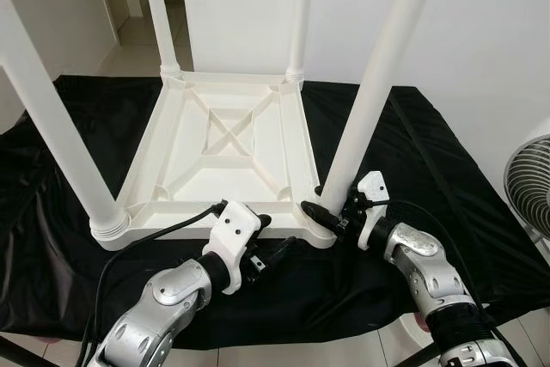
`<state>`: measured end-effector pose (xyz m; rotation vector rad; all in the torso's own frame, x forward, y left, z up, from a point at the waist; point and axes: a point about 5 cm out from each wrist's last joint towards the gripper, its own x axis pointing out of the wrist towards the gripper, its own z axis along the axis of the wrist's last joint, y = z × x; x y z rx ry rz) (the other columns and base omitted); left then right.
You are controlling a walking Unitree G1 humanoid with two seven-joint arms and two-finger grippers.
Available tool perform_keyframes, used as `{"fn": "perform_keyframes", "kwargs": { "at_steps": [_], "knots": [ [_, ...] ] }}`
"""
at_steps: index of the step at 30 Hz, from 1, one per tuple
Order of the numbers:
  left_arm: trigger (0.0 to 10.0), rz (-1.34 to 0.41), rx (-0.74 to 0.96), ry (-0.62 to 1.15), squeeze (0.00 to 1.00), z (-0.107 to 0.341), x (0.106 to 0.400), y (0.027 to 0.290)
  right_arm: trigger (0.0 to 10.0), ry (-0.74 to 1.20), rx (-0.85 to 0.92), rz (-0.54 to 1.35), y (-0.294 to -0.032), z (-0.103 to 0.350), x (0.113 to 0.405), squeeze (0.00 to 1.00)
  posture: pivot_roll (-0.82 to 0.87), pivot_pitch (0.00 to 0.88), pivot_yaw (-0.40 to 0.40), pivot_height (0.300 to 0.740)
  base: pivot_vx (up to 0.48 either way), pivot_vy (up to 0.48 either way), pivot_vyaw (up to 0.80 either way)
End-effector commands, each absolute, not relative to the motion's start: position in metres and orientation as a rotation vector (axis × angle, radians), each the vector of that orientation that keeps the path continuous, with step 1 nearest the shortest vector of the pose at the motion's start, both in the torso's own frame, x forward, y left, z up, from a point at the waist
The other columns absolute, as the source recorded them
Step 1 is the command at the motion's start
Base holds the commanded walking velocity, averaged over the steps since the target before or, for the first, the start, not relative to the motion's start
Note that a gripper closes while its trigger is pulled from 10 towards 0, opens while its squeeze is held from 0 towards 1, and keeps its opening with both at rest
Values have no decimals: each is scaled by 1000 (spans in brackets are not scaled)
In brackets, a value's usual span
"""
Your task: Building children table
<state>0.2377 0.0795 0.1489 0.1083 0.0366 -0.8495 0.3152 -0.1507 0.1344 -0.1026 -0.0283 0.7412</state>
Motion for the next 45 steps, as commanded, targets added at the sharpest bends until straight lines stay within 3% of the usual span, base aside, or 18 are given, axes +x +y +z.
{"fn": "perform_keyframes", "kwargs": {
  "at_steps": [1, 4, 12, 25, 26, 27, 28, 30, 31, 44, 45],
  "knots": [
    [10000, -944, 112, 55, 0, 144, 232, 76, 0, 51, -94, 640, -160, 119, 313, 0, 30, 37, -18, 740, 0, 0, 0],
    [10000, -945, 107, 54, 0, 144, 232, 75, 0, 51, -86, 599, -157, 118, 310, 0, 27, 36, -19, 740, 0, 0, 0],
    [10000, -935, 84, 43, 0, 144, 234, 70, 0, 65, 50, 252, -139, 113, 298, 0, 12, 18, -26, 740, 0, 0, 0],
    [10000, -919, 84, 35, 0, 145, 235, 72, 0, 77, 128, 65, -118, 116, 285, 0, 21, 3, -47, 740, 0, 0, 0],
    [10000, -921, 87, 35, 0, 144, 235, 72, 1882, 68, 116, 67, -119, 119, 285, 0, 20, 0, -47, 740, 0, 0, 0],
    [10000, -921, 87, 35, 0, 144, 235, 72, 1882, 68, 116, 67, -119, 119, 285, 0, 20, 0, -47, 740, 0, 0, 0],
    [10000, -924, 87, 34, 0, 144, 235, 72, 10000, 58, 94, 84, -121, 121, 286, 0, 18, 0, -48, 740, 0, 0, 0],
    [10000, -927, 92, 31, 0, 144, 236, 71, 10000, 27, 66, 121, -123, 125, 288, 0, 17, 0, -50, 740, 0, 0, 0],
    [10000, -928, 92, 29, 0, 144, 237, 71, 10000, 21, 52, 145, -126, 125, 289, 1000, 15, 0, -51, 740, 0, 0, 0],
    [10000, -925, 86, 18, 0, 147, 239, 70, 10000, -24, -73, 391, -148, 131, 296, 1000, 15, 0, -53, 740, 0, 0, 0],
    [10000, -923, 86, 16, 0, 147, 239, 70, 10000, -22, -88, 444, -151, 131, 297, 0, 15, 0, -48, 740, 0, 0, 0]
  ]
}}
